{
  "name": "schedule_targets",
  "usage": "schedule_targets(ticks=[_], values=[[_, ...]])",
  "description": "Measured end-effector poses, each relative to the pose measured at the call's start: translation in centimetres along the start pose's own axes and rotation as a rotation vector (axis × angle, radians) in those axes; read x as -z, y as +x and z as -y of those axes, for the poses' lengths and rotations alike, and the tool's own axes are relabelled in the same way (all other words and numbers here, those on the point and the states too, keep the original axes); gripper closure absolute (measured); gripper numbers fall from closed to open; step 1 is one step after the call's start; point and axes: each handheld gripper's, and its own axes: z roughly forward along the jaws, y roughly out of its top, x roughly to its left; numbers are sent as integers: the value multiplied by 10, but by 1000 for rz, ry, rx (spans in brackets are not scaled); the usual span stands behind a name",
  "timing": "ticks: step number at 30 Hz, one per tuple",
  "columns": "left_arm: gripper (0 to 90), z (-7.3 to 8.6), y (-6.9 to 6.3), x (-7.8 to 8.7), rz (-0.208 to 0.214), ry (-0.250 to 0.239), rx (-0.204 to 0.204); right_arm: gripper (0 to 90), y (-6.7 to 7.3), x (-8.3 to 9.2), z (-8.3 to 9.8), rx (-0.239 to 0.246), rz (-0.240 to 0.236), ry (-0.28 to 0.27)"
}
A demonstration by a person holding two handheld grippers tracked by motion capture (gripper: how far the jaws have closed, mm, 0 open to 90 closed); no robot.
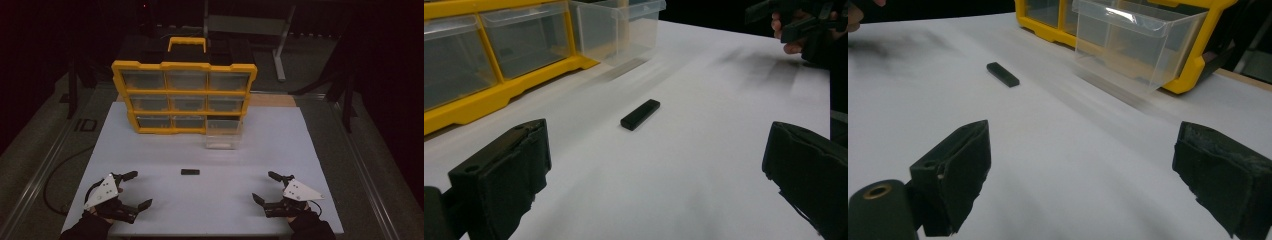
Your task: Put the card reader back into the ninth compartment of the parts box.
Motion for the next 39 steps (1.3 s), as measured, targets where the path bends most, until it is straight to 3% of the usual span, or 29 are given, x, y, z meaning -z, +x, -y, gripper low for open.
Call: schedule_targets(ticks=[10,24,39], values=[[5,2,-1,-2,7,23,-11,87,1,0,-1,11,2,-2],[4,-3,-2,2,2,3,-2,88,3,1,-3,17,2,-15],[4,-30,7,6,34,37,-20,88,7,2,-6,23,3,-23]])
